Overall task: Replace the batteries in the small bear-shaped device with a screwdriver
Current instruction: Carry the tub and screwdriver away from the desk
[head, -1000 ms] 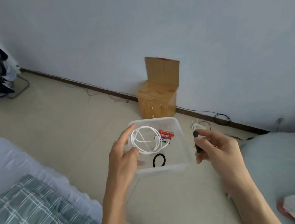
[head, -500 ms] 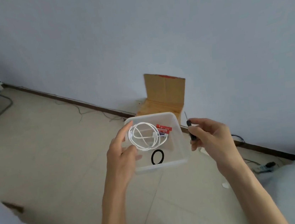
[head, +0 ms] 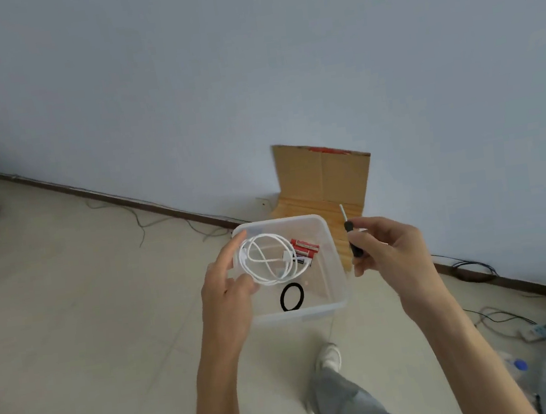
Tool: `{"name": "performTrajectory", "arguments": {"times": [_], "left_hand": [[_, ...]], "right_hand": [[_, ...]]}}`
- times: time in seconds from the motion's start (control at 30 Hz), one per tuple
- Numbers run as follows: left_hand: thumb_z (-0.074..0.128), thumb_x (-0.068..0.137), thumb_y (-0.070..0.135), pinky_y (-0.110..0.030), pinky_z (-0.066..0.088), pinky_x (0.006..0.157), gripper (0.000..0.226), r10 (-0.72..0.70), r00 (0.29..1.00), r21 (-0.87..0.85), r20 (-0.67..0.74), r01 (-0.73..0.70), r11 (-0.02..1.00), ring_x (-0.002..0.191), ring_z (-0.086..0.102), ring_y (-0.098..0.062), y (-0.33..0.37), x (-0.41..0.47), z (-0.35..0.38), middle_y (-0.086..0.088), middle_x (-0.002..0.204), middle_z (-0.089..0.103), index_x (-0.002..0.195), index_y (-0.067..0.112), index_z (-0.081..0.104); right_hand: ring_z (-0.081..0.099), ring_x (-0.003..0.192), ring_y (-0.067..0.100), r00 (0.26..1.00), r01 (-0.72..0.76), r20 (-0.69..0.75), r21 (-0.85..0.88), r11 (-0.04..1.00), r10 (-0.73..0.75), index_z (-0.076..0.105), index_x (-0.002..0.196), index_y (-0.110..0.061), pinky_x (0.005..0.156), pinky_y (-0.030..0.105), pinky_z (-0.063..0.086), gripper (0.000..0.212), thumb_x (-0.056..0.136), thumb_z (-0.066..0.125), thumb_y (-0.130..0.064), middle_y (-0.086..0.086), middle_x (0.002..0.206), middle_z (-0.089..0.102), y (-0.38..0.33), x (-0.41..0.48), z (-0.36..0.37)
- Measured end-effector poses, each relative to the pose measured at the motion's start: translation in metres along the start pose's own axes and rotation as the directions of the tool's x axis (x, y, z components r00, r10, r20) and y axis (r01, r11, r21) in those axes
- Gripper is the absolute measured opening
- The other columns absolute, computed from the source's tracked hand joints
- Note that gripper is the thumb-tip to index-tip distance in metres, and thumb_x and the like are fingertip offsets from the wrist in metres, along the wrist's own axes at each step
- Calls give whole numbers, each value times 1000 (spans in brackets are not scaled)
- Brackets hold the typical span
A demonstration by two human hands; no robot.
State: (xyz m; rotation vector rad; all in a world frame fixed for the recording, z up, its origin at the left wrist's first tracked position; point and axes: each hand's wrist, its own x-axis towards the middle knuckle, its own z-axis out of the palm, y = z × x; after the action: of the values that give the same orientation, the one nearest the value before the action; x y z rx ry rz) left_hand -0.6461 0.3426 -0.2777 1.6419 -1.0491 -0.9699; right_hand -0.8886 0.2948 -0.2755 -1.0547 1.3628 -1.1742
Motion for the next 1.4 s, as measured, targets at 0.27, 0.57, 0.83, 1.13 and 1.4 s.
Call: {"name": "performTrajectory", "arguments": {"times": [0.27,0.57,0.83,1.13,1.4], "left_hand": [[57,80,14,-54,54,113,72,48,993,-40,111,-44,998,138,58,-9,6,210,40,18,146,63,140,53,65],[52,81,9,-48,50,117,68,55,965,16,256,-61,998,133,56,7,-12,376,88,25,139,67,141,38,67],[53,85,19,-59,50,115,65,-32,939,77,343,6,997,138,56,-7,-130,503,146,12,143,64,143,47,63],[50,83,2,-49,43,124,74,-29,900,76,435,-5,997,142,56,-10,-302,610,215,0,148,62,150,30,61],[47,85,-1,-52,41,125,73,-12,843,87,537,-41,995,148,52,-19,-419,653,254,0,154,60,154,22,57]], "right_hand": [[66,55,24,996,-43,-80,-23,999,41,78,115,-10,63,39,62,20,97,70,-5,7,72,74,-4,183,52],[72,61,26,973,-123,-214,-145,982,90,75,124,-18,72,47,64,27,99,70,-8,2,77,74,44,300,73],[70,63,18,918,-254,-376,-313,915,126,72,127,-31,66,34,60,31,100,70,-16,-2,81,72,164,384,96],[66,84,15,872,-327,-485,-473,818,67,69,132,-22,77,40,60,36,100,66,-5,-5,93,69,354,469,120],[70,81,31,894,-373,-446,-678,634,48,66,131,-12,68,42,59,30,102,61,-5,6,105,68,485,505,125]]}}
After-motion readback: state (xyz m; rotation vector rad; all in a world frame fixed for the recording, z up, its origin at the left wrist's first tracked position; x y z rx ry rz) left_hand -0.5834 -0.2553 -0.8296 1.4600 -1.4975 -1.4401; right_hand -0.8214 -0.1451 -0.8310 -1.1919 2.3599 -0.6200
